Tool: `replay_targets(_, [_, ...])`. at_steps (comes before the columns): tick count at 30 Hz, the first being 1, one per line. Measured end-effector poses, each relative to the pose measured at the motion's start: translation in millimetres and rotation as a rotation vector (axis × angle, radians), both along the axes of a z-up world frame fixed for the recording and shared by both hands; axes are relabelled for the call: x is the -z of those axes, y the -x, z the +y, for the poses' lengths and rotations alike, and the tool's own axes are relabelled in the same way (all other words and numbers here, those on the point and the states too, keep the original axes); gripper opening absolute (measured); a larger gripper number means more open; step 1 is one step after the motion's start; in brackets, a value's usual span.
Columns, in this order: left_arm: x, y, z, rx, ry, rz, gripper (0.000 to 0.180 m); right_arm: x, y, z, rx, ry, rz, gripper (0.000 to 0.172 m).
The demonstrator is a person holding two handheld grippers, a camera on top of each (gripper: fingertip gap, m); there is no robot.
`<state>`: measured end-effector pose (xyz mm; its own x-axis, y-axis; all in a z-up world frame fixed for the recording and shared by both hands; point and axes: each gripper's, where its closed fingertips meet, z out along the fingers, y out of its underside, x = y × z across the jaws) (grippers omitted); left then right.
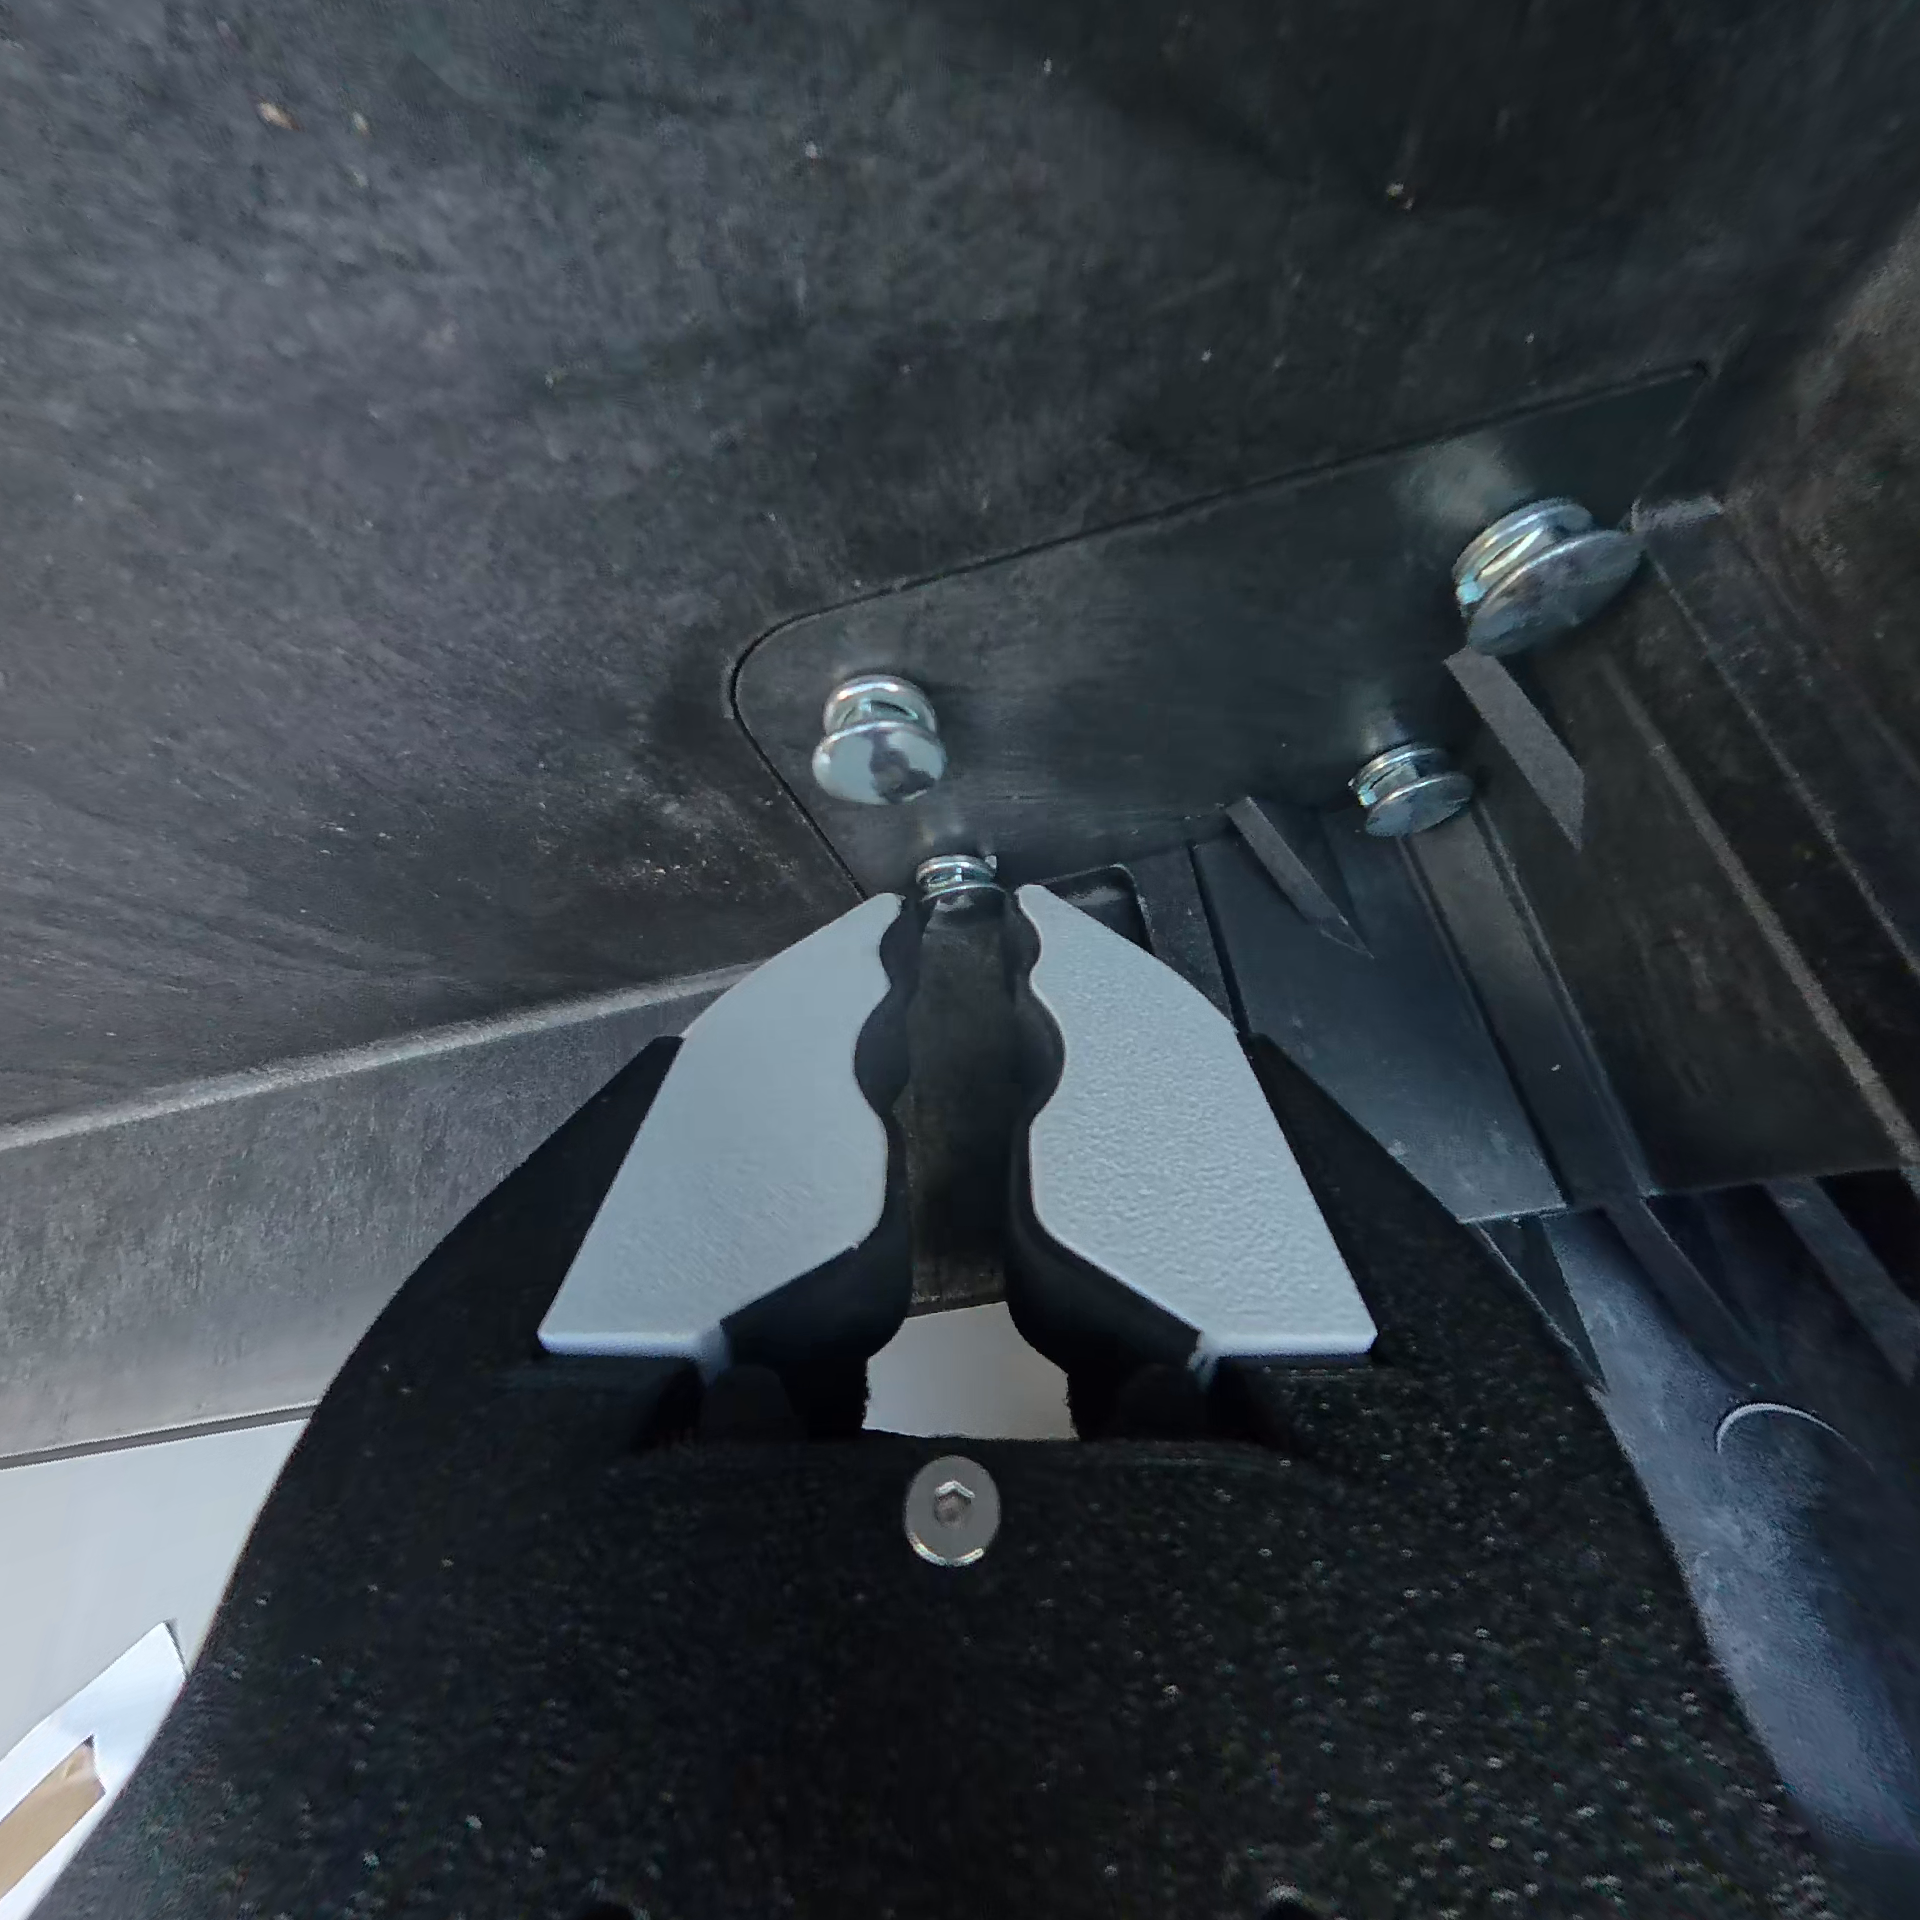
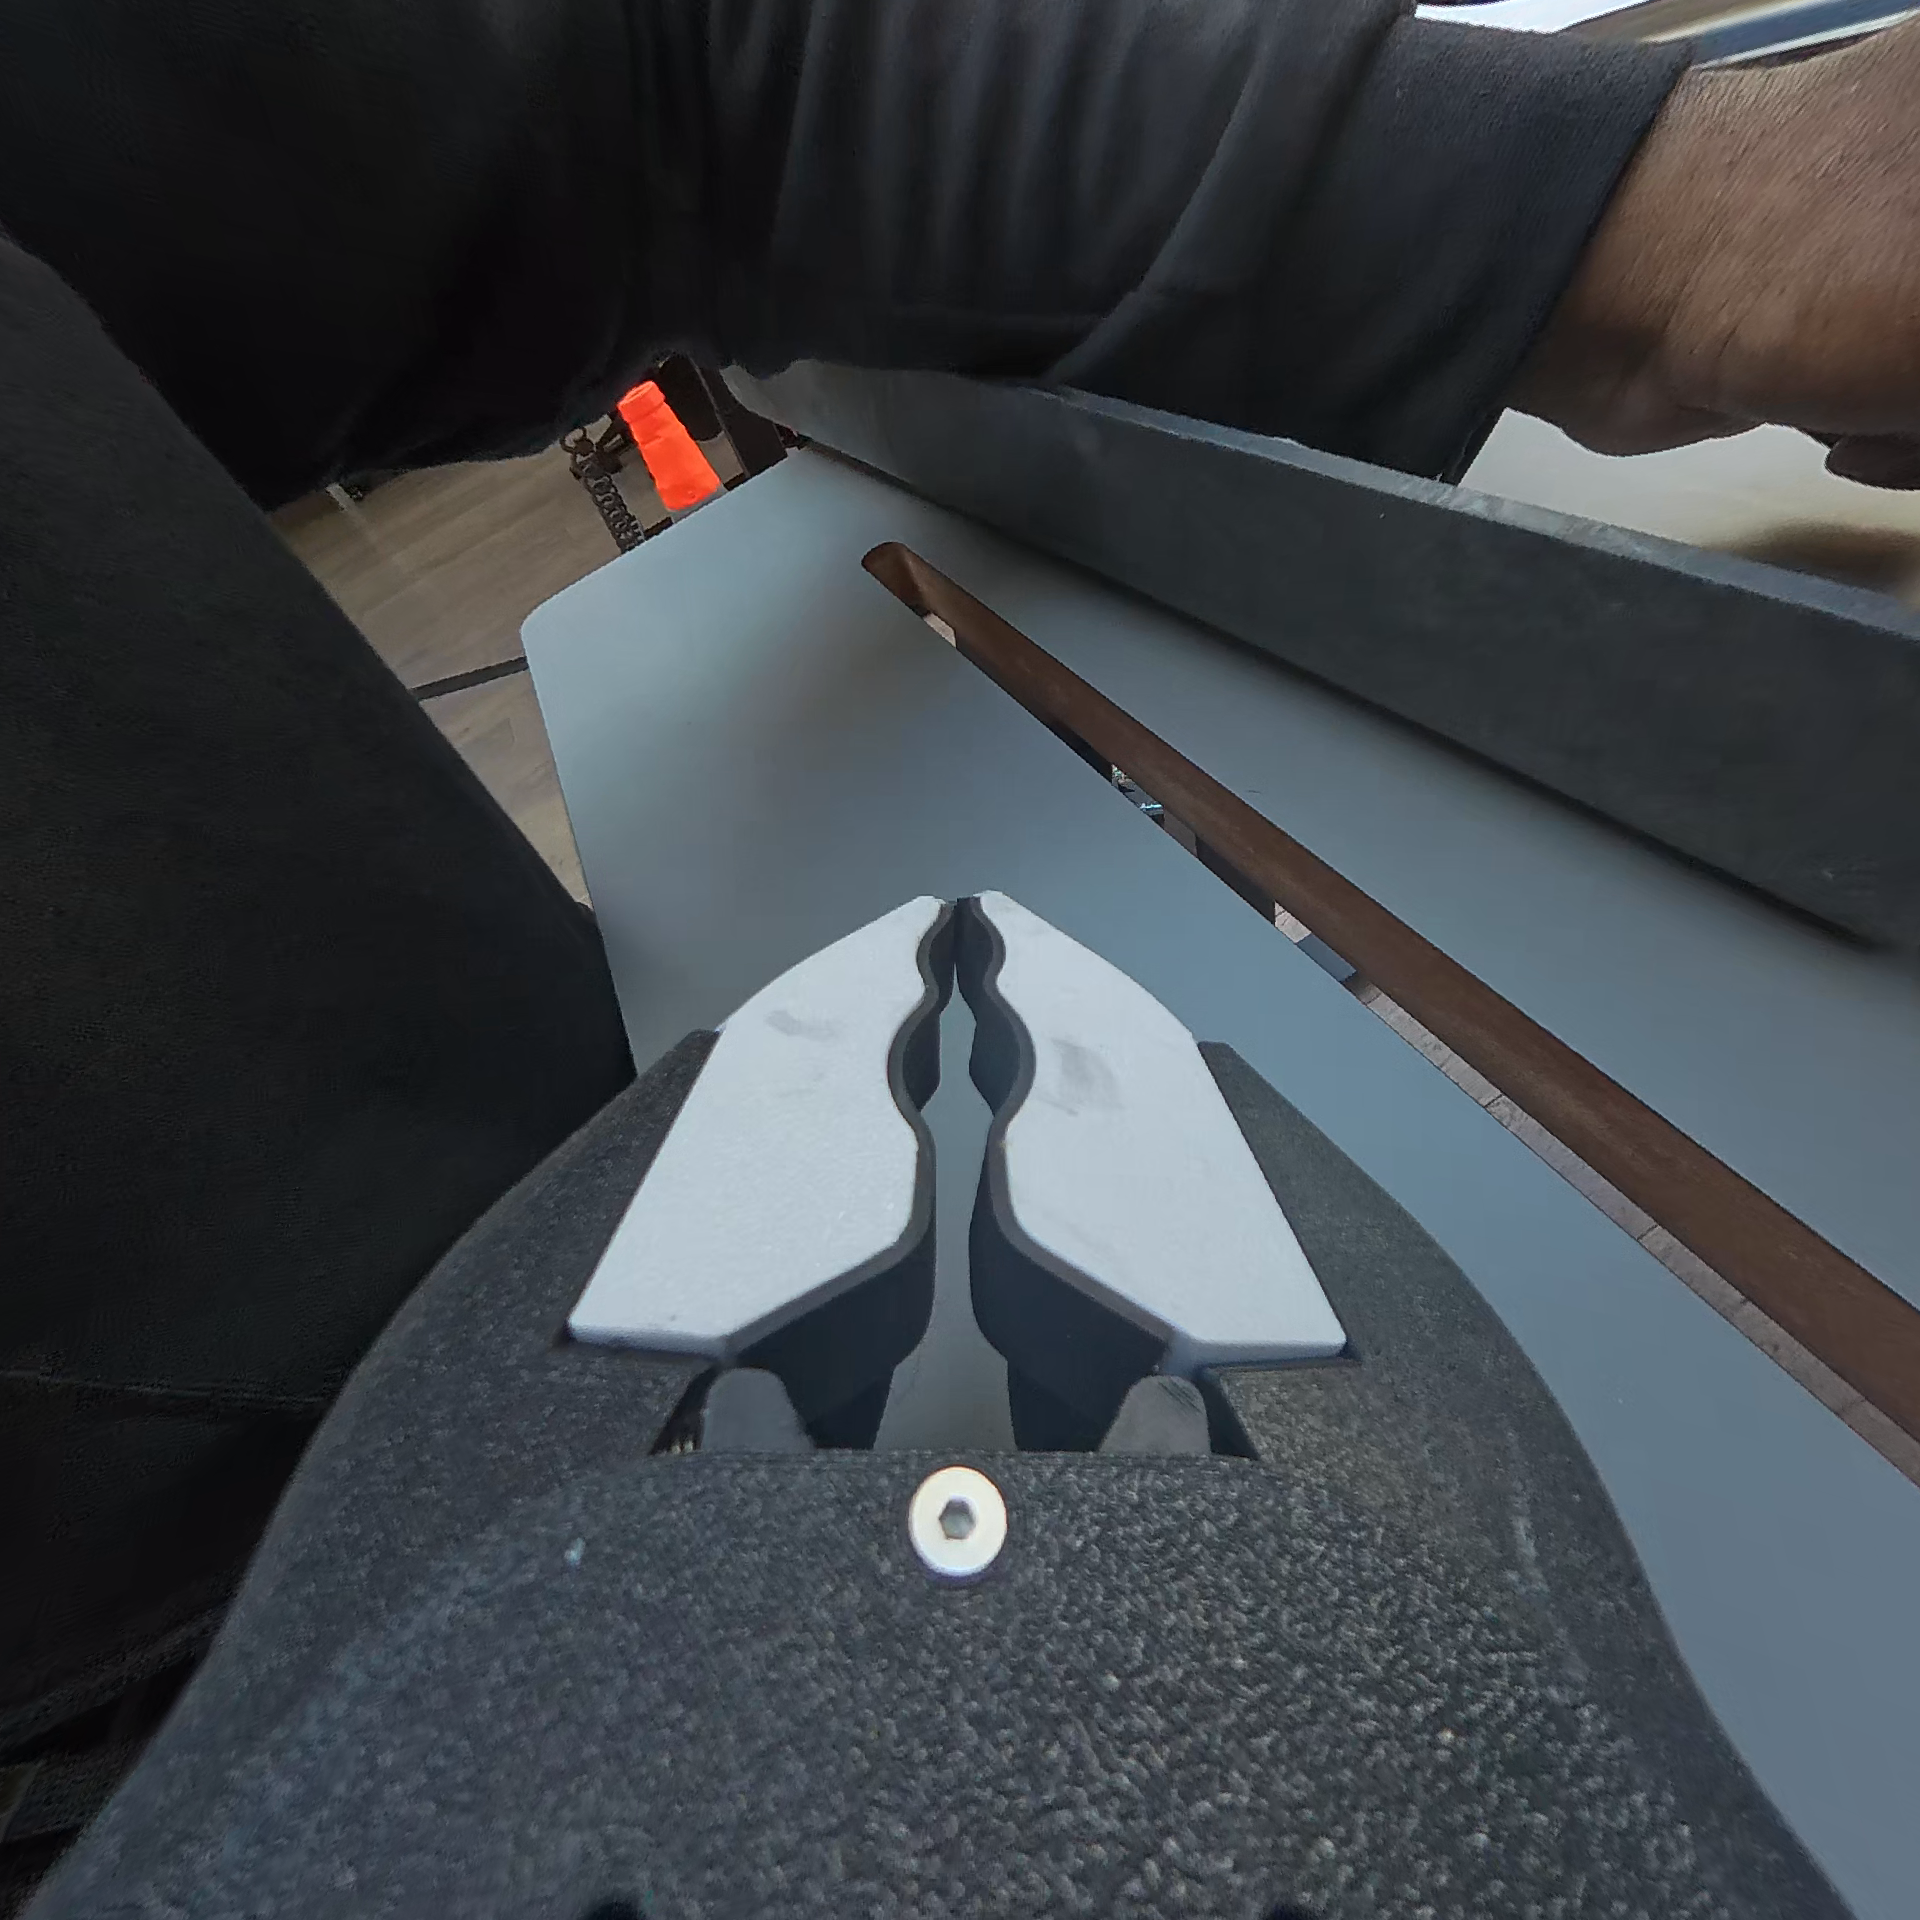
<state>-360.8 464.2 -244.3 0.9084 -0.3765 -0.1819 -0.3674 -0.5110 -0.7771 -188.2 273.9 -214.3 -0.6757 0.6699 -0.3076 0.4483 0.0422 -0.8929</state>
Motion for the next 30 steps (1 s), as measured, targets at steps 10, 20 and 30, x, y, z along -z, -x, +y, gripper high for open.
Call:
replay_targets(10, [0.5, 1.6, -0.5, 0.016, 0.013, 0.037, 0.015, -1.1, -1.5, -1.1, -0.016, 0.012, 0.0, 0.0])
replay_targets(20, [0.6, 2.1, 0.3, 0.005, 0.019, 0.05, 0.015, -0.9, -3.1, -2.7, -0.03, 0.008, 0.002, 0.0])
replay_targets(30, [0.4, 2.0, 2.2, -0.001, -0.024, 0.059, 0.016, -3.8, -4.7, -2.4, -0.037, 0.019, 0.02, 0.0])
